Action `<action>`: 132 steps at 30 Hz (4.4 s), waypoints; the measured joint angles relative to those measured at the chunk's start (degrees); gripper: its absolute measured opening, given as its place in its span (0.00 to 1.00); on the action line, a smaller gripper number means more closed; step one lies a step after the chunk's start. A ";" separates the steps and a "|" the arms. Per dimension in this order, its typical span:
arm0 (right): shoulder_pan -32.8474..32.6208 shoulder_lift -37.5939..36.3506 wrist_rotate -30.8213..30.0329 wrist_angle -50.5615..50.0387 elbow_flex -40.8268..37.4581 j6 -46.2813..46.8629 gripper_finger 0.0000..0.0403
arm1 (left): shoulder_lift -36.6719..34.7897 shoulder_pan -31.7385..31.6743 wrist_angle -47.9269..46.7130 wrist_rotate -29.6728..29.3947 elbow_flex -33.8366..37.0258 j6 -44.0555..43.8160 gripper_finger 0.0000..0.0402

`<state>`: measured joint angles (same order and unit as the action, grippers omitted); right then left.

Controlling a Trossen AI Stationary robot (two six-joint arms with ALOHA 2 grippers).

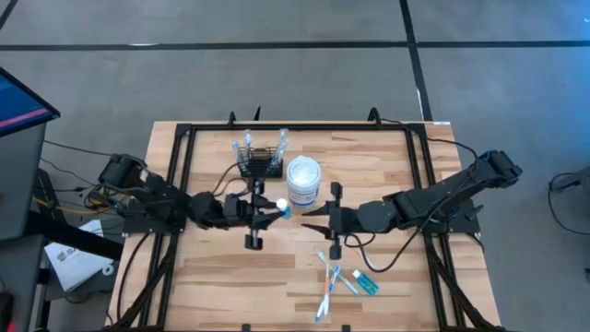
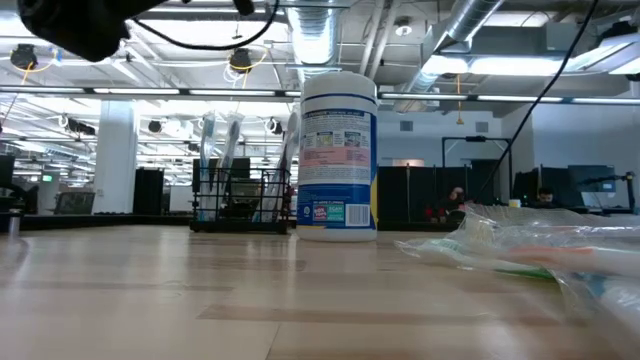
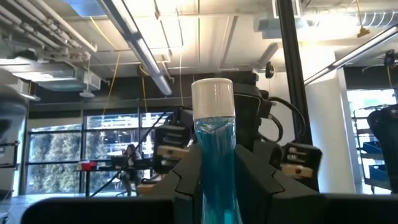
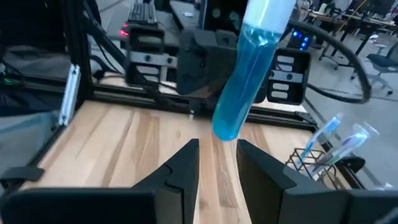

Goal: Pick & Place toothbrushing station
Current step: Put the top blue mouthwash into the mesh organizer

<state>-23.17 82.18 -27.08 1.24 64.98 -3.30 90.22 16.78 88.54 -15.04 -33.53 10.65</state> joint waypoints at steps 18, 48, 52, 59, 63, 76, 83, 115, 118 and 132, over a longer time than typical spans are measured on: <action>1.63 0.47 0.19 2.72 0.01 -1.30 0.24 | 4.30 -0.36 0.28 0.48 -4.39 1.01 0.14; 4.17 3.03 3.20 7.82 0.03 -2.21 0.08 | 4.24 -0.45 0.56 0.59 -4.30 1.34 0.15; 4.17 3.03 3.20 7.78 0.03 -2.30 0.06 | 4.24 -0.47 0.39 0.65 -4.30 1.34 0.19; 4.17 3.12 3.23 6.71 0.03 -2.24 0.06 | 4.28 -0.49 -0.23 0.46 -4.28 1.10 0.26; 4.17 3.24 3.22 6.04 0.03 -2.26 0.03 | 3.77 -0.49 -0.42 -0.15 -3.15 1.02 0.26; 4.23 3.10 3.21 5.34 0.18 -2.27 0.01 | -1.95 -0.51 -1.80 -0.27 1.02 0.92 0.27; 4.71 3.17 5.17 4.77 -0.06 -1.56 0.01 | -2.19 -0.49 -1.35 0.46 1.08 0.84 0.23; 6.87 3.38 11.01 8.49 0.06 -1.19 0.38 | 1.89 -0.73 -1.03 3.43 -3.42 1.10 0.14; 6.87 3.38 11.01 8.67 0.07 -1.19 0.38 | 1.83 -0.90 -1.03 3.93 -3.57 1.12 0.14; 6.86 3.36 12.27 8.25 0.05 -1.58 0.33 | 5.94 -1.47 -1.08 5.22 -7.25 1.18 0.14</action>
<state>-16.32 85.54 -14.81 9.49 65.04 -4.89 96.16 15.31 87.46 -9.82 -40.77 11.84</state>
